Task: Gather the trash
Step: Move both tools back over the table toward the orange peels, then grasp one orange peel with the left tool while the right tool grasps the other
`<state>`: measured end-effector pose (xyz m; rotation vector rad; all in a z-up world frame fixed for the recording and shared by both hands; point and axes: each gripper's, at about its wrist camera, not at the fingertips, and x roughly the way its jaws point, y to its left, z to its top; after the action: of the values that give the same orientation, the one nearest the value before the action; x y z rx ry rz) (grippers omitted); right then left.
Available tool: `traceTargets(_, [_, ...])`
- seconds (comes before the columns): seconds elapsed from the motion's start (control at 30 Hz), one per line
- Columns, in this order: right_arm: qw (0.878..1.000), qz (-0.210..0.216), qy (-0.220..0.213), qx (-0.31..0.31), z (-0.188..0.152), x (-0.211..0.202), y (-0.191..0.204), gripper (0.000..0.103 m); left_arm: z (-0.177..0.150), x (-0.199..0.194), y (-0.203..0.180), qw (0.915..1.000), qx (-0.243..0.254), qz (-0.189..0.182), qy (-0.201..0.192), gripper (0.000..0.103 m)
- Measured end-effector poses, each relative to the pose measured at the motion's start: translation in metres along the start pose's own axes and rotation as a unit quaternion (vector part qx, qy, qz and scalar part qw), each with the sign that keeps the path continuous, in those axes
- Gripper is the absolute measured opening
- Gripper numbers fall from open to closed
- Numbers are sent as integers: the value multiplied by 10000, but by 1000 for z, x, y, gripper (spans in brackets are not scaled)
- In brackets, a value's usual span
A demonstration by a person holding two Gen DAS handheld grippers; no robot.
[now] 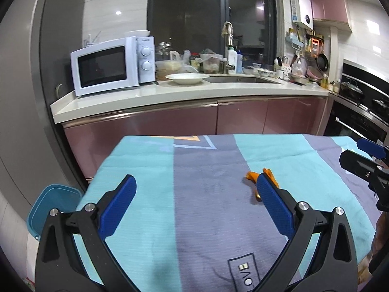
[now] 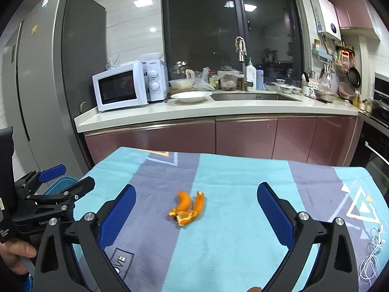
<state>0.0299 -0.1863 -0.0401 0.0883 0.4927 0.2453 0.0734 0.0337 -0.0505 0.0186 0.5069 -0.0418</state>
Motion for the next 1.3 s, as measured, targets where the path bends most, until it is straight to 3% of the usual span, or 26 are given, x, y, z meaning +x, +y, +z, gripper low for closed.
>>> traceTargets(0.33, [9996, -165, 178, 140, -8, 11, -19, 96, -2, 24, -26, 9995, 152, -195, 220, 98])
traceTargets(1.3, [9957, -130, 853, 346, -24, 82, -49, 95, -21, 102, -71, 9928, 410, -725, 858, 97])
